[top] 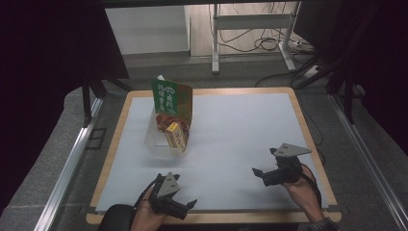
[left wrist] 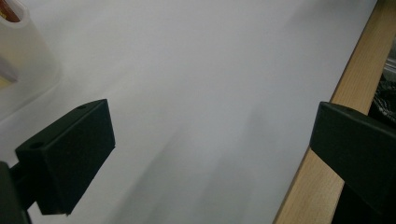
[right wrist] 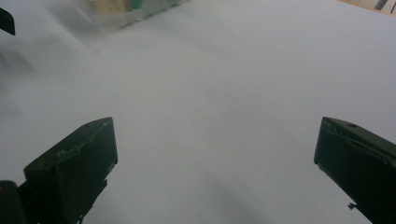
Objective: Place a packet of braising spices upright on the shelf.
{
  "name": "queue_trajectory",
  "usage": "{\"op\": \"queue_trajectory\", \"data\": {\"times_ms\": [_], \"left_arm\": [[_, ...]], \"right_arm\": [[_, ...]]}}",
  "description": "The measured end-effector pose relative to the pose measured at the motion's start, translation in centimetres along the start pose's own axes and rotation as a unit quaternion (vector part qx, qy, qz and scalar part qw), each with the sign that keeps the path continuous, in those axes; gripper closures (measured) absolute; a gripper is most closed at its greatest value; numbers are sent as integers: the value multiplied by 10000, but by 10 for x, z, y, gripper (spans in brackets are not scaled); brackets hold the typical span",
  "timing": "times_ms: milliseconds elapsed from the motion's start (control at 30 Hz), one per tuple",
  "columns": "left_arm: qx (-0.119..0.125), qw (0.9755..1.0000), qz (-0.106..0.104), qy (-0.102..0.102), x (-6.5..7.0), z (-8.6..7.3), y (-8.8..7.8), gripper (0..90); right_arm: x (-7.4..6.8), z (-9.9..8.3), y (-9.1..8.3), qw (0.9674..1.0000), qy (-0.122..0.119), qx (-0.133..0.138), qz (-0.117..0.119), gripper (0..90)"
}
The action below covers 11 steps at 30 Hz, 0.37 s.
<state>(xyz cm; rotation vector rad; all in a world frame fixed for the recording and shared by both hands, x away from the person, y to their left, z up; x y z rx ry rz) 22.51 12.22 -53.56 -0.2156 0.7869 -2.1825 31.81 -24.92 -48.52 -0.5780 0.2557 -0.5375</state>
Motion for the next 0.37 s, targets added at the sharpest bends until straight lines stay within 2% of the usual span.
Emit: {"op": "queue_trajectory", "data": {"times_ms": [200,367], "left_arm": [[-17,10000,15,1,0,0,0,0],[-20,10000,48,17,-1,0,0,0]], "right_arm": [[6,-14,-4,9998,69,-135,-139,0],[11,-19,-1,9995,182,-218,-122,0]]}}
Point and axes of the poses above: each handheld gripper's, and its own axes: y roughly forward along the jaws, z roughly out of its top, x roughly to its right, the point moved 1 cm from there along y, roughly forward along the jaws, and after that the axes turned 10 degrees about z, right-handed, at the moved point
